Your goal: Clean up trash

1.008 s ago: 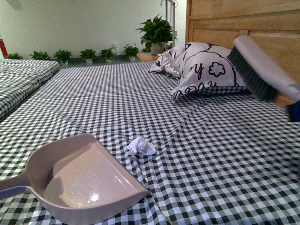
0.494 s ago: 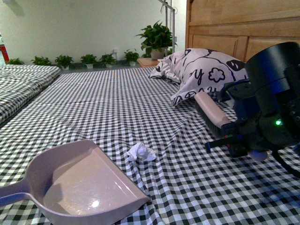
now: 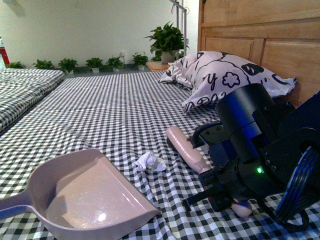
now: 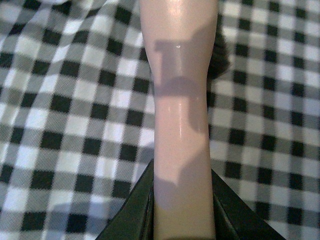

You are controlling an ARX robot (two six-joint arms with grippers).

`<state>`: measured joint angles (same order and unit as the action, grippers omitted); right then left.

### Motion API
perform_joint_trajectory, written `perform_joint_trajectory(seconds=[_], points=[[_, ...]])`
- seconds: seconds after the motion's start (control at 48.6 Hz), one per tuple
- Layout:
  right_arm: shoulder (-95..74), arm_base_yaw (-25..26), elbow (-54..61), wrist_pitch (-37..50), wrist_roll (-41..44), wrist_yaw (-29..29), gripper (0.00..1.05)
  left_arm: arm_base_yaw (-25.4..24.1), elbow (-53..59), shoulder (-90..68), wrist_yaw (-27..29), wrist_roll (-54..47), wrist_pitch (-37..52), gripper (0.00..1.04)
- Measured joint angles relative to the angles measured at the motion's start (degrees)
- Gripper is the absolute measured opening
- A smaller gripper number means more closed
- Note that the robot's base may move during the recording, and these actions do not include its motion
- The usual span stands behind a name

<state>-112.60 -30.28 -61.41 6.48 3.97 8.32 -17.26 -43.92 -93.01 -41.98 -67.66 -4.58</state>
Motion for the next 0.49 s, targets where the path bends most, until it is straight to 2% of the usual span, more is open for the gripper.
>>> perform_joint_trajectory(seconds=[0.206, 0.37, 0.494], points=[[5.2, -4.0, 3.8, -5.1, -1.2, -10.8, 0.20, 0.0, 0.0, 0.0, 0.0, 0.0, 0.0, 0.29], [12.9, -7.3, 8.5, -8.9, -2.9, -22.1, 0.20, 0.0, 0.0, 0.0, 0.0, 0.0, 0.0, 0.29], [15.7, -6.8, 9.6, -8.2, -3.2, -23.5, 0.20, 0.0, 0.0, 0.0, 0.0, 0.0, 0.0, 0.29]])
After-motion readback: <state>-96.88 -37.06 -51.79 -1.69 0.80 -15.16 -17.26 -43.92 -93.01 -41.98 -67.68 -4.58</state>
